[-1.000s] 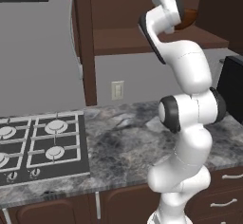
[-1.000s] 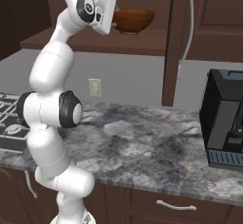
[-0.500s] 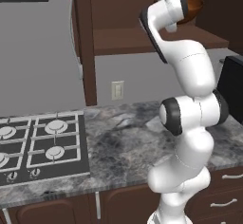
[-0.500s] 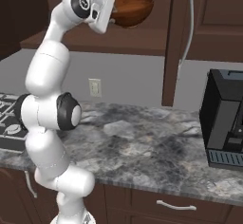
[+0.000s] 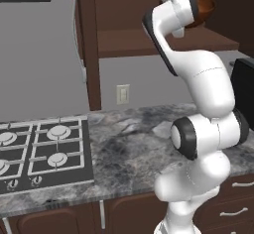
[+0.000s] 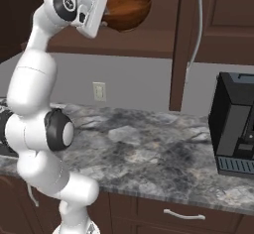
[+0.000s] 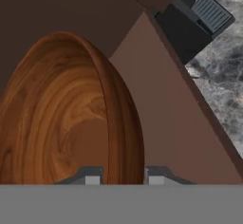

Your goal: Move the bowls from the cabinet to the plates on the dining table.

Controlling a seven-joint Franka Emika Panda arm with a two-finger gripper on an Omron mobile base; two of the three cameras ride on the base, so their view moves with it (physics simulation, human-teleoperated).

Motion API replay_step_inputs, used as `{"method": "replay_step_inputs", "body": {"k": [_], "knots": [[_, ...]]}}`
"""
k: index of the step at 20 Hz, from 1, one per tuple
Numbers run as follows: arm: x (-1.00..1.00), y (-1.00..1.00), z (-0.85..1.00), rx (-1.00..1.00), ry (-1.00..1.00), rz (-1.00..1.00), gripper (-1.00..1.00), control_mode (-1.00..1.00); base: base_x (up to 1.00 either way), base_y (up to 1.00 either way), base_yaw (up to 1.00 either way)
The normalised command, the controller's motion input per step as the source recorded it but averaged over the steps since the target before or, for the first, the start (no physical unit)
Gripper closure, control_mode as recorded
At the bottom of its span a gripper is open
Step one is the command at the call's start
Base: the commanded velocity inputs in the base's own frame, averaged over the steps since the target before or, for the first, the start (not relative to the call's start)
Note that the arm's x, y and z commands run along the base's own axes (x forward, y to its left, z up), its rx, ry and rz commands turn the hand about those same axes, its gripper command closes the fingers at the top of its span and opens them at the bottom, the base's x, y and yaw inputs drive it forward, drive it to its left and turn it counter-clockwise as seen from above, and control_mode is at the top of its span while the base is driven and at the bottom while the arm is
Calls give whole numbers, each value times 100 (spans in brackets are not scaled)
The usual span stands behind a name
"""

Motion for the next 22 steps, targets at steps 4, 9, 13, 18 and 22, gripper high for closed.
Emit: {"method": "replay_step_inputs", "body": {"k": [4,9,13,18,22], "knots": [[-62,1,1,6,-4,0,100,-100,0,0,0],[-62,4,0,7,-1,0,100,-100,0,0,0],[-62,11,-4,1,0,1,100,-100,0,0,0],[-59,5,-2,0,2,6,100,-100,0,0,0],[-53,0,-12,0,3,9,100,-100,0,0,0]]}}
